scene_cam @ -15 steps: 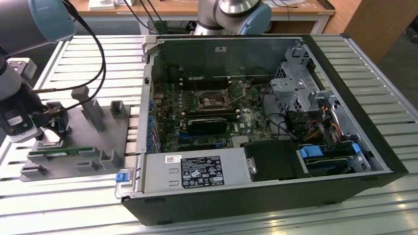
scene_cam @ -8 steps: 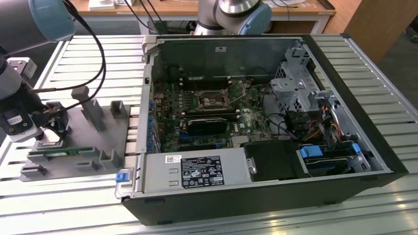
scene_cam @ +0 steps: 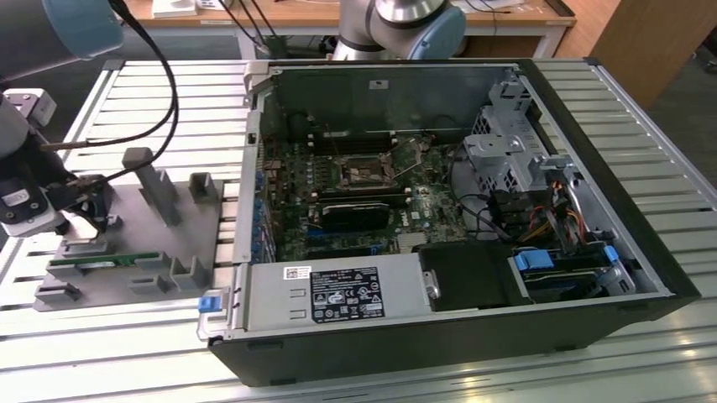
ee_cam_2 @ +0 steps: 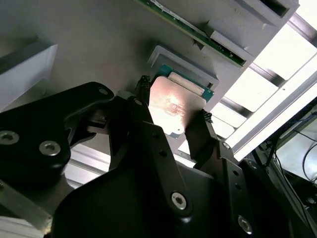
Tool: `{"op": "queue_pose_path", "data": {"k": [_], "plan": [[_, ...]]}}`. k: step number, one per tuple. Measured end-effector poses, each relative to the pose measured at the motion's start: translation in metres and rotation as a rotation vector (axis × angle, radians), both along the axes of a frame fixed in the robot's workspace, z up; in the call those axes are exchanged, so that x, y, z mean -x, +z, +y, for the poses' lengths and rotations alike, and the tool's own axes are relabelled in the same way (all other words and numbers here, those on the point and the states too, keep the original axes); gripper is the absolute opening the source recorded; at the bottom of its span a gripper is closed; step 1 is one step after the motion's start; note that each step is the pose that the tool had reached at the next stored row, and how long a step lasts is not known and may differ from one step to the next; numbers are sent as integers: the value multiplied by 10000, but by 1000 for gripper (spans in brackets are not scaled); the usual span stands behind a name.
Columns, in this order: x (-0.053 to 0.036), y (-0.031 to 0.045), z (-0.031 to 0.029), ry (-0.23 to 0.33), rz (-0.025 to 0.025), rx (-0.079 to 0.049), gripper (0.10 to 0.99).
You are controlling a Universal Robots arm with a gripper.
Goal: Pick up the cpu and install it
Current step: 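Pick up the cpu and move it towards the insertion slot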
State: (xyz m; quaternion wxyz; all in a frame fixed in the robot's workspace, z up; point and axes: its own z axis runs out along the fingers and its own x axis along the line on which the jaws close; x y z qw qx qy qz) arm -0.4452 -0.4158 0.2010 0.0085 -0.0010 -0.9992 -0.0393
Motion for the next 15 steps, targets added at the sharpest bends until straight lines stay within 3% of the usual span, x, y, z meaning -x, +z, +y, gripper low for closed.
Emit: {"op": "queue_pose_path", "data": {"k": [7,15], "plan": [[0,131,0,0,63,-14,537],[0,230,0,0,71,-17,537]]}}
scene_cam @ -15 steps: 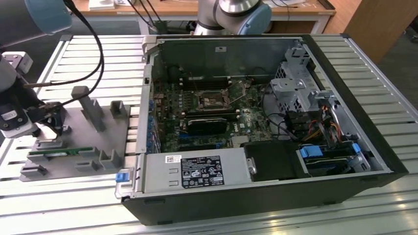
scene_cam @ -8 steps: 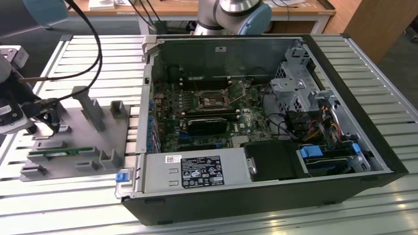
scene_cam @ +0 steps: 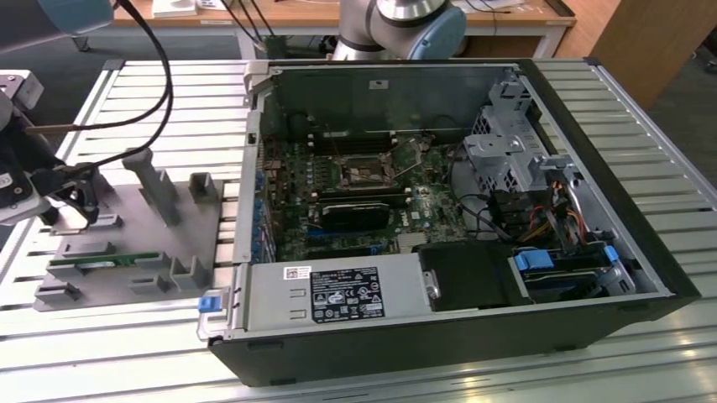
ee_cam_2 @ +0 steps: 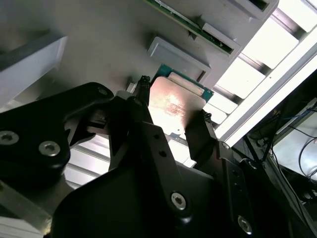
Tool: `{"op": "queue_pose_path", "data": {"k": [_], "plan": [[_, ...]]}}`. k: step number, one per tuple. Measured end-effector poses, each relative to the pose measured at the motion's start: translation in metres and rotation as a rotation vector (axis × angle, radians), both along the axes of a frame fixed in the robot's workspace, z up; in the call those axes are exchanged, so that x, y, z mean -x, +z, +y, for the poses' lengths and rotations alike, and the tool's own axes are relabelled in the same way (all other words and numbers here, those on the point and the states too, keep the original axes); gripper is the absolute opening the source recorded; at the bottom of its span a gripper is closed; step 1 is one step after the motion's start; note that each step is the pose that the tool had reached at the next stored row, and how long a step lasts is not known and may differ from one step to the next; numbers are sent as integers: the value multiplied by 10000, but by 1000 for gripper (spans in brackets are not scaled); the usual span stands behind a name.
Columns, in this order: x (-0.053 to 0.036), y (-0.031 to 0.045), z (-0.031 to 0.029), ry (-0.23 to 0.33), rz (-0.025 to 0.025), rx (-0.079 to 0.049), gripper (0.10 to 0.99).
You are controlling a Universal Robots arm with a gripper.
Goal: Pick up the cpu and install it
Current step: 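Pick up the cpu and move it towards the insertion slot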
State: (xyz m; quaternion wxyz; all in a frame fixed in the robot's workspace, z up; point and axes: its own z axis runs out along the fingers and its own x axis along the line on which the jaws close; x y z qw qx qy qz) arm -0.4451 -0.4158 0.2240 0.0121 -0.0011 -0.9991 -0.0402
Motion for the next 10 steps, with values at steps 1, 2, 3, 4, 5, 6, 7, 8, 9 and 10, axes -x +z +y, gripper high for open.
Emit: {"op": "queue_pose_path", "data": {"k": [1,2,3,4,5,6,7,8,9,10], "plan": [[1,16,0,0,2,-1,537],[1,33,0,0,1,-4,537],[1,49,0,0,2,-7,537],[2,66,0,0,2,-13,537],[2,82,0,0,2,-20,537],[2,98,0,0,1,-30,537],[2,115,0,0,1,-40,537],[3,131,0,0,0,-50,537],[3,147,0,0,0,-60,537],[3,162,0,0,0,-72,537]]}}
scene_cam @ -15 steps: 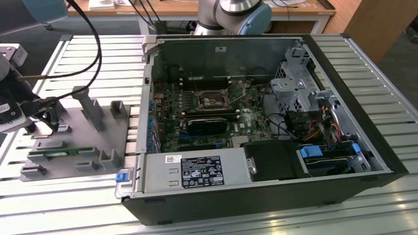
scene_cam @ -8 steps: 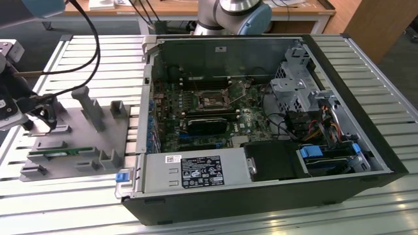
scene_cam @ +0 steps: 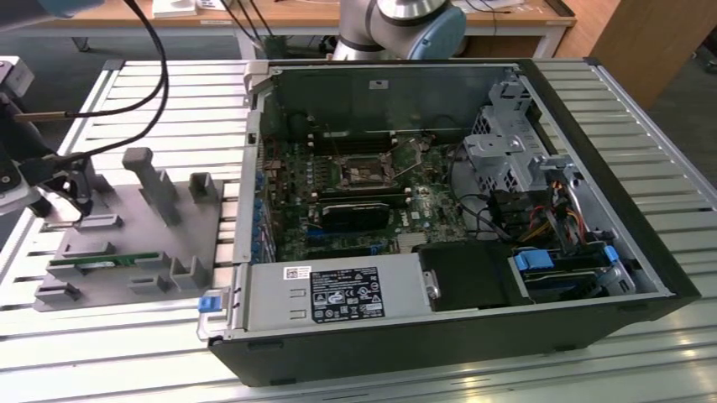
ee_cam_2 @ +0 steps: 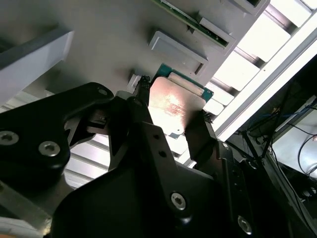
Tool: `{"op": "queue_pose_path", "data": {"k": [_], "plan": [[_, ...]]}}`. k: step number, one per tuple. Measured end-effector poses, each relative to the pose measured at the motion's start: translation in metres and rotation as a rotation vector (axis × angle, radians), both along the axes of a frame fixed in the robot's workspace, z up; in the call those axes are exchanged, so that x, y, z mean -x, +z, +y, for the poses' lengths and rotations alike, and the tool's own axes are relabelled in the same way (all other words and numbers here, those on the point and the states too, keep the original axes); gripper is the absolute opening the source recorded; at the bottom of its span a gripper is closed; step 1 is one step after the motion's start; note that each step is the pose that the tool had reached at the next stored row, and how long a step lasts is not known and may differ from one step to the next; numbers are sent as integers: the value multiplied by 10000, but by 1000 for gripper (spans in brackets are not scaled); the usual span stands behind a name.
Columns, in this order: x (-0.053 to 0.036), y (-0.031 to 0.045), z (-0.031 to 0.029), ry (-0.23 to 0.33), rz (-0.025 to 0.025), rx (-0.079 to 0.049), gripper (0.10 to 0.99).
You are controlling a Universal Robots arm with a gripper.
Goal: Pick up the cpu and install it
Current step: 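Pick up the cpu and move it towards the insertion slot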
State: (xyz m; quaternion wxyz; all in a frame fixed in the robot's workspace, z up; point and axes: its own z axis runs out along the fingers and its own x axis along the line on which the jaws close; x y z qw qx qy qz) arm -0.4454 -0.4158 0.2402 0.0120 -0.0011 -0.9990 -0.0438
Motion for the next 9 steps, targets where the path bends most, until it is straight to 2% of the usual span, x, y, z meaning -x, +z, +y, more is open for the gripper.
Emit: {"op": "queue_pose_path", "data": {"k": [9], "plan": [[2,130,0,-1,-2,-152,537]]}}
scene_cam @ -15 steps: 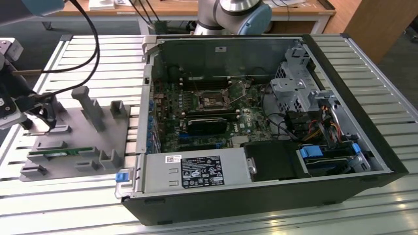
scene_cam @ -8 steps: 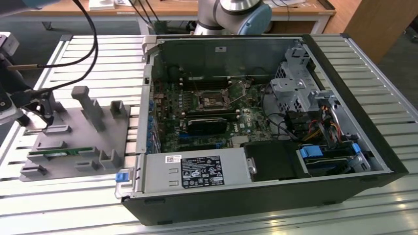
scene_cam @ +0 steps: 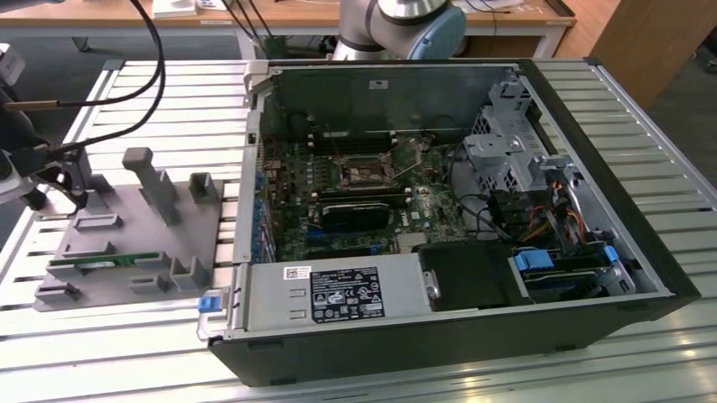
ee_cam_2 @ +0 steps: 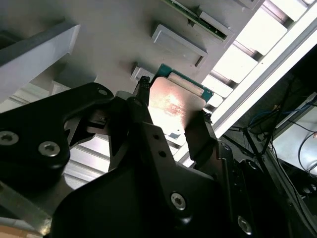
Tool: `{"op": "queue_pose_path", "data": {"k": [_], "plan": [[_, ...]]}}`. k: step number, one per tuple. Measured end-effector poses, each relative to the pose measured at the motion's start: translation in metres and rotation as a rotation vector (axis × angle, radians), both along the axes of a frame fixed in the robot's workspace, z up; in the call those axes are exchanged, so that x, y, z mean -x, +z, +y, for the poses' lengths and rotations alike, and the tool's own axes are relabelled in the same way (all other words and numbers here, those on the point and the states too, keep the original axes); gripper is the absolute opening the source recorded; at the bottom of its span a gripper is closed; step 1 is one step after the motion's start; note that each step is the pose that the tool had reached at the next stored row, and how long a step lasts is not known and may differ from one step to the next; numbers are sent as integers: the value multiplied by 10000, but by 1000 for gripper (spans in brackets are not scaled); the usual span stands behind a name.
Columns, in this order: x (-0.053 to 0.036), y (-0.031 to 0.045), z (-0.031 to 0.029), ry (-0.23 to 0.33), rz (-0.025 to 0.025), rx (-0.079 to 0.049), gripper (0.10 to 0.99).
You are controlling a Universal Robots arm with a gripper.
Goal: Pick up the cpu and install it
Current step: 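Pick up the cpu and move it towards the insertion slot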
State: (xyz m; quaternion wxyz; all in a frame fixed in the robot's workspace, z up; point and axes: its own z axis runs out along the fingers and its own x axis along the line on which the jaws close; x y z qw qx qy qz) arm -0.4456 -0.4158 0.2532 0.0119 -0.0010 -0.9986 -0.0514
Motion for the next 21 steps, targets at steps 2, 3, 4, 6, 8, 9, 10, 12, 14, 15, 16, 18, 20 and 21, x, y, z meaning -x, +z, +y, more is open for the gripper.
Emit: {"op": "queue_pose_path", "data": {"k": [2,3,4,6,8,9,10,12,14,15,16,18,20,21], "plan": [[0,25,0,1,-2,-29,537],[0,38,0,1,-2,-46,537],[0,51,0,1,-4,-62,537],[2,77,0,0,-4,-94,537],[2,103,0,1,-5,-131,537],[2,116,0,1,-6,-151,537],[3,129,0,1,-6,-170,537],[3,157,0,0,-6,-211,537],[4,182,0,0,-8,-248,537],[4,193,0,1,-9,-266,537],[4,206,0,0,-9,-282,537],[5,230,0,0,-11,-317,537],[6,255,0,1,-12,-354,537],[6,267,0,0,-13,-372,537]]}}
